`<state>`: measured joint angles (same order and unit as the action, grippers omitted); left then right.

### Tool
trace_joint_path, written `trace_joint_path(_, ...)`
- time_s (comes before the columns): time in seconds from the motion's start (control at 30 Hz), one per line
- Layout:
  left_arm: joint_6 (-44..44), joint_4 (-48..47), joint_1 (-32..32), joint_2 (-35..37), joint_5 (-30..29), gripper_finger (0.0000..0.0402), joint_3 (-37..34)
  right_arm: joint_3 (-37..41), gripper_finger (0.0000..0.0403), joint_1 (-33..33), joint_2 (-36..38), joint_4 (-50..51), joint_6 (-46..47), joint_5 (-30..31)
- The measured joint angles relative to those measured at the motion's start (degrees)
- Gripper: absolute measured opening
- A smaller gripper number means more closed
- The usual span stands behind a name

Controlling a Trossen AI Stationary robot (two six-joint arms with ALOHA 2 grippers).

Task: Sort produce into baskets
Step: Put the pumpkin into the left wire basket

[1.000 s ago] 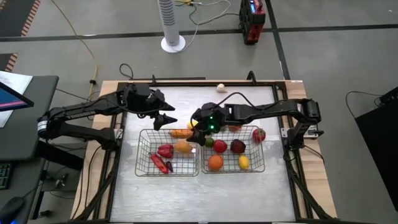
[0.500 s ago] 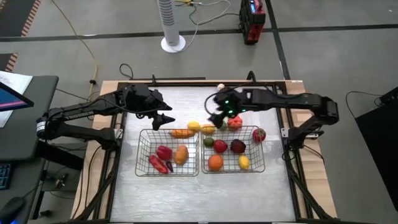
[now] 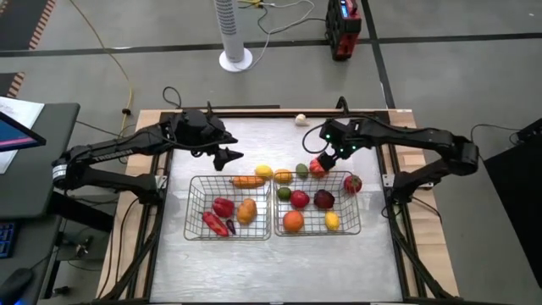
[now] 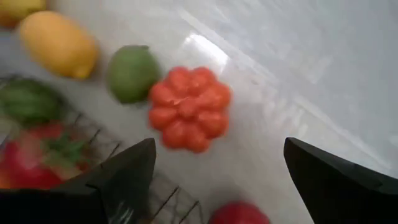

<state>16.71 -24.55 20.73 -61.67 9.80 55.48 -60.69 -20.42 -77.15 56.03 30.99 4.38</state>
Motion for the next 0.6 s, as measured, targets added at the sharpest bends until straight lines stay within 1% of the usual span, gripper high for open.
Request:
trace_joint_path(0.1, 1.01, 0.98, 1.01, 0.07, 0.28, 0.0313, 0.02, 2.06, 0.0382, -2.55, -1.44, -4.16, -0.07, -1.26)
trace_joint_path(0.2, 1.98, 0.69, 1.70, 0.04, 0.30, 0.0313, 0.00, 2.16, 0.0390, -4.69, -3.33, -7.83, -2.19, -5.27)
trace_joint_path(0.33, 2.52, 0.47, 2.43, 0.04, 0.35, 0.0313, 0.00, 2.16, 0.0398, -6.53, -7.40, -8.37, -6.61, -8.98)
trace_joint_path(0.47, 2.74, 0.28, 2.47, 0.04, 0.31, 0.0313, 0.00, 2.16, 0.0399, -6.11, -12.33, -8.40, -9.87, -12.61)
trace_joint_path(0.53, 3.17, -0.56, 2.47, 0.04, 0.33, 0.0313, 0.00, 2.09, 0.0399, -5.25, -14.51, -8.50, -10.33, -12.82)
trace_joint_path(0.6, 3.46, -0.67, 2.47, 0.04, 0.33, 0.0313, 0.00, 1.98, 0.0399, -3.96, -16.64, -9.10, -11.86, -11.57)
